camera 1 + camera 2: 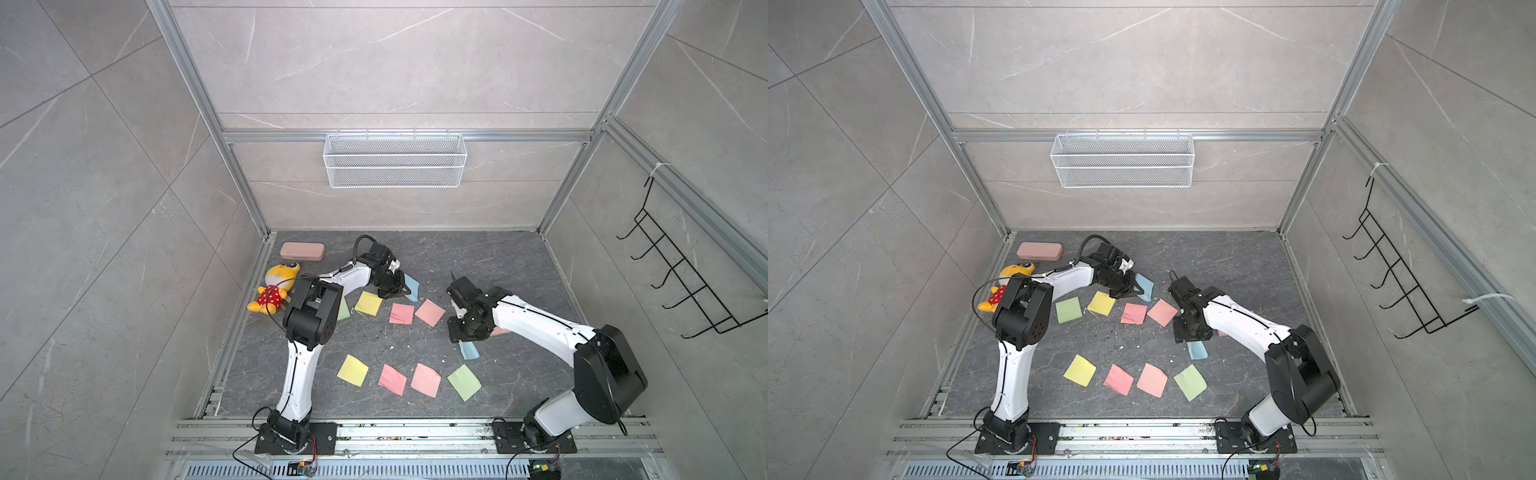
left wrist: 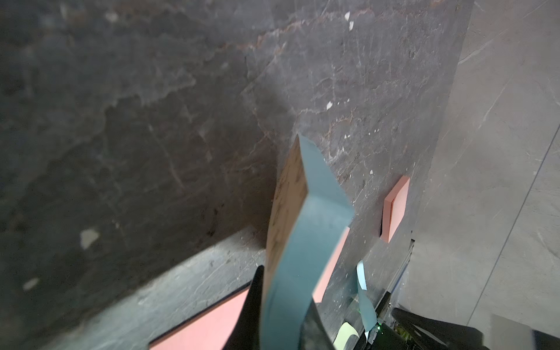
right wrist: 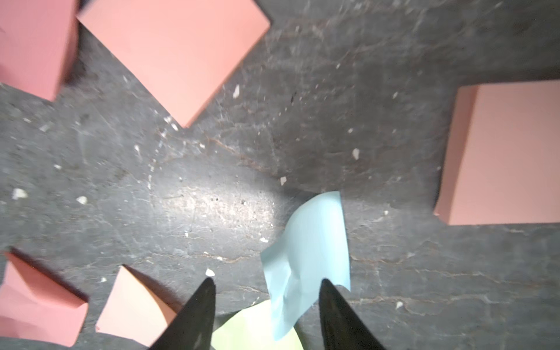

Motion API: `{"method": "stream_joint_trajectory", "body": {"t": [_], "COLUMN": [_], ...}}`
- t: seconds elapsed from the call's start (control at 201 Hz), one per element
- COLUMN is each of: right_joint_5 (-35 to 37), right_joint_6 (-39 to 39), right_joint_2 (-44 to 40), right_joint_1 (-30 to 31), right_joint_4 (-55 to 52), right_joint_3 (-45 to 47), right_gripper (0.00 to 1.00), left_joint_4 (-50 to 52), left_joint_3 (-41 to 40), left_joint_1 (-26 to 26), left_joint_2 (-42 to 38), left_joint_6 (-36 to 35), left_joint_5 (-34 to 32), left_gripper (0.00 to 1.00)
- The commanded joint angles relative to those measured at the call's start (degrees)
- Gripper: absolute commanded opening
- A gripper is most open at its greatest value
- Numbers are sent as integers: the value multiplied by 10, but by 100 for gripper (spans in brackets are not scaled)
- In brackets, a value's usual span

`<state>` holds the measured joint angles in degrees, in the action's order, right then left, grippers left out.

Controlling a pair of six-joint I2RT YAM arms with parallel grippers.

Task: Tear off pages from different memo pads
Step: Place the paper at the center of the board, then move the memo pad to the center of the board.

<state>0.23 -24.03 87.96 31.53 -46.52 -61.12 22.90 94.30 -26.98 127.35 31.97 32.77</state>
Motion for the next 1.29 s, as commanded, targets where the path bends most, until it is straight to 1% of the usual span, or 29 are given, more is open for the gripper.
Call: {"method": "stream_joint_trajectory", "body": {"t": [0.0,0.08,0.115,0.174,0.219,0.274,0.309,0.359,0.423,0.473,0.513,0.583,0.652,0.737,0.792,0.861,0.946,1.036,1.16,1.29], "right_joint_5": [16,29,39,55,67,83,79,58,11,-25,-43,-45,-46,-72,-99,-113,-116,-125,-124,-102], "right_joint_6": [19,18,17,10,1,-22,-35,-56,-83,-102,-109,-117,-124,-132,-135,-135,-140,-140,-140,-124], "right_joint_2": [-16,-19,-19,-21,-23,-24,-23,-20,-18,-19,-21,-27,-36,-34,-19,-4,14,46,100,147], "right_joint_1": [-16,-38,-52,-79,-100,-132,-160,-205,-263,-298,-312,-322,-331,-357,-372,-374,-374,-365,-317,-264], "right_joint_4": [-30,-35,-35,-31,-21,-3,13,37,73,99,116,122,128,147,161,175,193,207,207,186], "right_joint_3": [-19,-25,-29,-34,-35,-29,-19,-2,28,55,72,86,101,126,137,139,134,106,34,-51], "right_gripper": [57,58,58,58,59,61,62,64,65,65,66,67,69,72,72,73,74,74,73,72], "left_joint_4": [69,109,122,141,152,165,173,174,166,149,126,90,60,41,46,52,51,53,57,55], "left_joint_3": [44,54,54,55,57,62,65,68,74,80,81,93,119,157,182,199,196,193,201,207], "left_joint_1": [2,0,0,0,-1,-2,-4,-11,-35,-65,-90,-132,-162,-188,-202,-210,-212,-212,-210,-204], "left_joint_2": [26,24,16,5,-3,-15,-26,-43,-63,-72,-75,-63,-35,7,31,48,52,51,56,57], "left_joint_6": [-43,-60,-66,-75,-81,-85,-87,-92,-97,-100,-101,-92,-75,-53,-53,-55,-56,-65,-73,-76], "left_joint_5": [-70,-121,-149,-185,-207,-239,-259,-275,-273,-249,-219,-167,-112,-78,-74,-71,-70,-72,-74,-77], "left_gripper": [21,43,50,58,62,62,63,63,62,62,63,63,63,63,62,62,62,62,62,62]}}
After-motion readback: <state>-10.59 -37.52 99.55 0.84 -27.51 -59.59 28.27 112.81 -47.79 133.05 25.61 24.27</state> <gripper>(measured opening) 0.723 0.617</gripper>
